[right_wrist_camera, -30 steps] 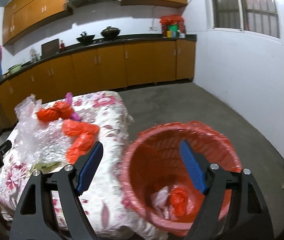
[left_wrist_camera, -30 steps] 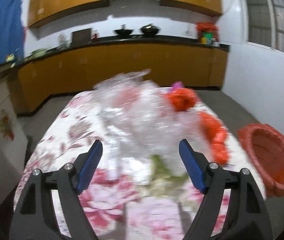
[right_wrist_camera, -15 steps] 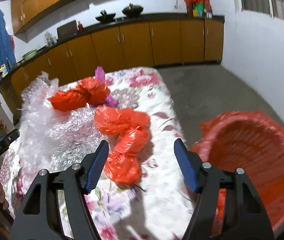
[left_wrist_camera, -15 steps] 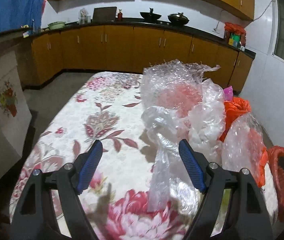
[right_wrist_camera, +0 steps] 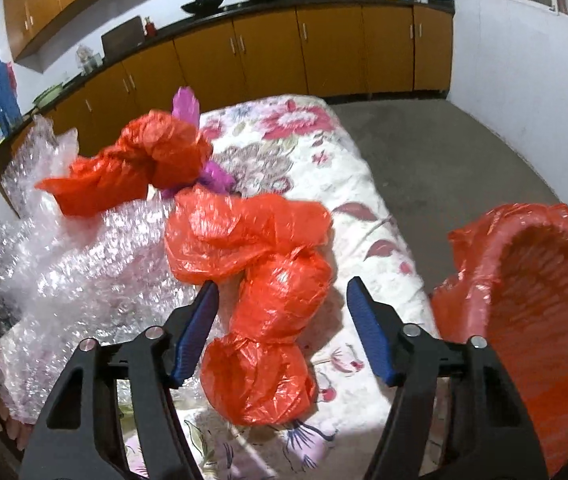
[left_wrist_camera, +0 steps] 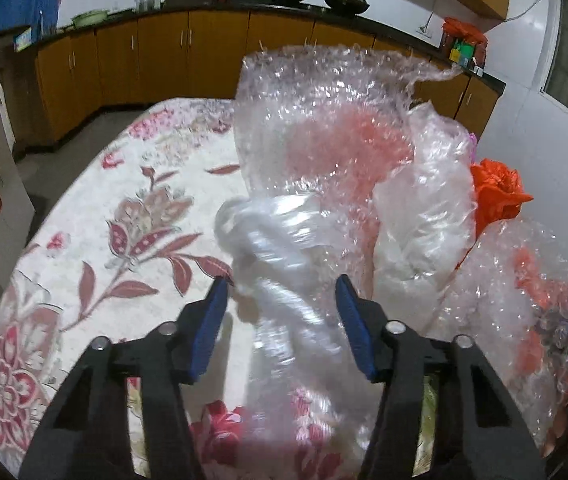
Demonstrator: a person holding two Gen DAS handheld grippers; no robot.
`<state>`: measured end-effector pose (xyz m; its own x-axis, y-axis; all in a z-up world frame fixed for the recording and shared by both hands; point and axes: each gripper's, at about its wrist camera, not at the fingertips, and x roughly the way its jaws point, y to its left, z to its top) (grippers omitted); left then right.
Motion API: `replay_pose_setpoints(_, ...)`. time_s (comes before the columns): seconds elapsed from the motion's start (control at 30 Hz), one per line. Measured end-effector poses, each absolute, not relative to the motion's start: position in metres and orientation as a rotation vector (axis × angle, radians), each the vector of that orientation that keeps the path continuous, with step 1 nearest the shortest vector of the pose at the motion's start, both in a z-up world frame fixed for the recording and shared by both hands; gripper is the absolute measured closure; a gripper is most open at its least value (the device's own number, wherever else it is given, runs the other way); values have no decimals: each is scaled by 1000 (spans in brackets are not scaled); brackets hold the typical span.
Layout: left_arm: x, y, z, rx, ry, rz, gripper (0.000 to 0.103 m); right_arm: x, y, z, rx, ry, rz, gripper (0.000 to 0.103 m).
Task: Collect trash
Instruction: 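Grasp another red bag with the right tool while the left tool grasps clear plastic, then carry both held items over the red basket and open both tools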
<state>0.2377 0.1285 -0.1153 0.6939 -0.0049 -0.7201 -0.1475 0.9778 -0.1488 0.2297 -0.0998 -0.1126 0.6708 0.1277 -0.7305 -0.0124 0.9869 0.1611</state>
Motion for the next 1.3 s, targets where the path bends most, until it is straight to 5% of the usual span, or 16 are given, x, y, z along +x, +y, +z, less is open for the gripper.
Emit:
replay_pose_setpoints(0.17,236,131,-120,-210,817,65,73,227,-101,-118,163,844,95,56)
replay_pose_setpoints(0.5,224,144,-118,-209,795,71,84,214,-100,-107,132,815,112,78)
replay_pose_setpoints(1.3,175,115,-38,-190,642,-38,84,150,-139,-45,141,644,58,81)
